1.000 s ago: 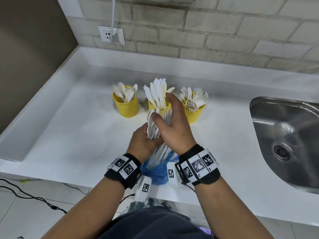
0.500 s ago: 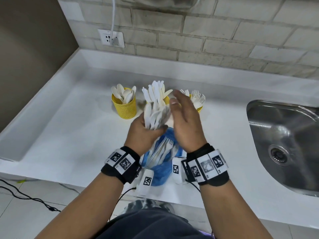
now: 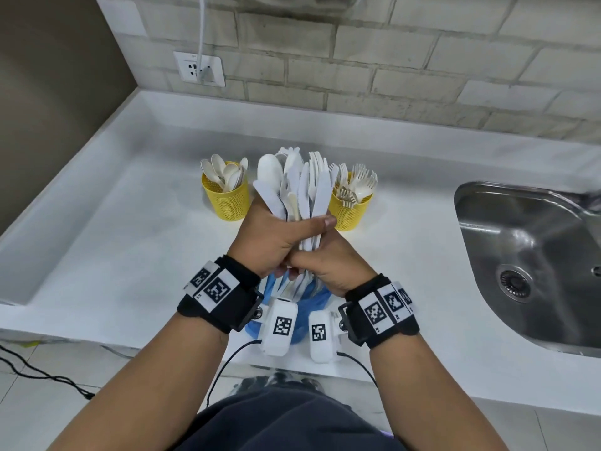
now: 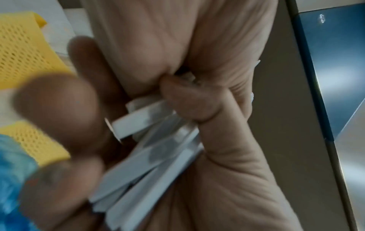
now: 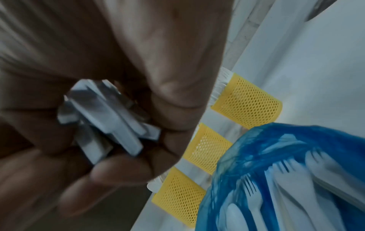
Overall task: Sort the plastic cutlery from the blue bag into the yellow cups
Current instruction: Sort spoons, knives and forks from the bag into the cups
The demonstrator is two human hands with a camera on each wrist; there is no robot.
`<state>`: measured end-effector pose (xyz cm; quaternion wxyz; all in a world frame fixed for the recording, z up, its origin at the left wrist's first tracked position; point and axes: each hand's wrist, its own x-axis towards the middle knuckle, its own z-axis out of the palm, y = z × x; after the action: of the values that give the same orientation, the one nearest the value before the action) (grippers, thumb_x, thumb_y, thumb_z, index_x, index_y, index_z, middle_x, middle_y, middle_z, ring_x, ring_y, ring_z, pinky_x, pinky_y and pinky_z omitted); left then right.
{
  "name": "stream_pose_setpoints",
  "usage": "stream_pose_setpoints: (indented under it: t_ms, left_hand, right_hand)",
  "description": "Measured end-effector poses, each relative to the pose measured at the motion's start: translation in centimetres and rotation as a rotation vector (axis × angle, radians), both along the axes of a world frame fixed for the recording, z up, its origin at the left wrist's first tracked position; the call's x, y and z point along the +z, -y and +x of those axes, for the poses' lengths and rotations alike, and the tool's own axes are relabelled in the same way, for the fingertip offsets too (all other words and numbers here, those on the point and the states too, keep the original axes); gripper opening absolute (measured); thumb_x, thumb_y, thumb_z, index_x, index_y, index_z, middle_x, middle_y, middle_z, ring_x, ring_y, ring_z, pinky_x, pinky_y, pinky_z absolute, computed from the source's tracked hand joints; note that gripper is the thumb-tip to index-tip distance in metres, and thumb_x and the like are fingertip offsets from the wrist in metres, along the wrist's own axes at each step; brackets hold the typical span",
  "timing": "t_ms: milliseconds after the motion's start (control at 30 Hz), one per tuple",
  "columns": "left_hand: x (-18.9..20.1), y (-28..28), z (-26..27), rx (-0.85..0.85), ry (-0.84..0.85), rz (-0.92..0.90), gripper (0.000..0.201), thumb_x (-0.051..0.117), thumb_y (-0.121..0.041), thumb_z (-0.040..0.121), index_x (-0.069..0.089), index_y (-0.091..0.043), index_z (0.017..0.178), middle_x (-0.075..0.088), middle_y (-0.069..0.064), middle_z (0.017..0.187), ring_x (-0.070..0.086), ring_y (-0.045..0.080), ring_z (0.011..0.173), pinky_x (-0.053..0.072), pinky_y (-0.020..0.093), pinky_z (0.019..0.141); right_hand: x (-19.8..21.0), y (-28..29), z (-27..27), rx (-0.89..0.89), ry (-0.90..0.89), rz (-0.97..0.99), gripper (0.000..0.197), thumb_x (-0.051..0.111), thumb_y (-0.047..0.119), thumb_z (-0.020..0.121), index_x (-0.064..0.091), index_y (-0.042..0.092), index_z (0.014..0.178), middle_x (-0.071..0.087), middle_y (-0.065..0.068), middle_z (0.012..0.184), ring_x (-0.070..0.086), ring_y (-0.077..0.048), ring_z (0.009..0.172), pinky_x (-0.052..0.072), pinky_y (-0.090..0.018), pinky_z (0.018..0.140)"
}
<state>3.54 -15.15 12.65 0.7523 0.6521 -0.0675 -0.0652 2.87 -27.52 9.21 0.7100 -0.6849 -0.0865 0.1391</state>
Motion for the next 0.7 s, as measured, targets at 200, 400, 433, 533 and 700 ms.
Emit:
stream_pose_setpoints:
  t_ms: [200,400,433,533,700]
  left_hand:
    - [0.2,-1.1,-0.1,0.026,0.089,0.251,0.037,0.084,-0.009,0.08,0.07,-0.015,0.114,0.078,0.001,0.101,0.076,0.021,0.089,0.062,0.05,0.071]
    - [-1.0,-0.7,0.6,0.129,0.074,0.177,0.08,0.095,-0.017,0.066,0.049,-0.021,0.131,0.07,-0.006,0.122,0.067,0.008,0.113,0.056,0.032,0.096]
    - [-1.2,-0.3,0.5,0.166,0.075,0.185,0.079,0.096,-0.019,0.064,0.051,-0.018,0.129,0.07,-0.006,0.118,0.068,0.005,0.11,0.056,0.027,0.094]
    - [-1.2,0.4,0.4,0.251,0.083,0.218,0.04,0.092,-0.017,0.071,0.07,-0.007,0.104,0.075,-0.005,0.093,0.07,0.0,0.088,0.052,0.014,0.077]
    - [-1.0,-1.0,1.3,0.197,0.081,0.159,0.02,0.081,-0.013,0.084,0.076,-0.012,0.103,0.078,-0.002,0.1,0.073,0.011,0.097,0.057,0.031,0.087]
  right_hand:
    - [-1.3,-1.7,0.1,-0.105,-0.017,-0.127,0.031,0.063,0.007,0.071,0.064,-0.004,0.1,0.066,-0.011,0.062,0.057,-0.034,0.055,0.045,-0.039,0.052]
    - [-1.9,-3.4,1.2,-0.333,0.112,-0.313,0.022,0.054,0.005,0.088,0.07,0.017,0.078,0.069,0.01,0.071,0.066,-0.01,0.074,0.053,-0.026,0.066]
    - [-1.9,-3.9,1.2,-0.383,0.133,-0.283,0.016,0.055,0.01,0.092,0.07,0.012,0.098,0.072,0.002,0.091,0.069,-0.018,0.091,0.055,-0.028,0.079]
    - [-1.9,-4.6,0.9,-0.399,0.196,-0.304,0.026,0.058,0.017,0.099,0.062,0.017,0.124,0.067,0.002,0.112,0.065,-0.018,0.106,0.049,-0.024,0.089]
    - [-2.0,-3.2,1.3,-0.237,0.079,-0.228,0.043,0.07,-0.002,0.078,0.063,0.012,0.119,0.075,0.001,0.085,0.072,-0.022,0.07,0.057,-0.033,0.056]
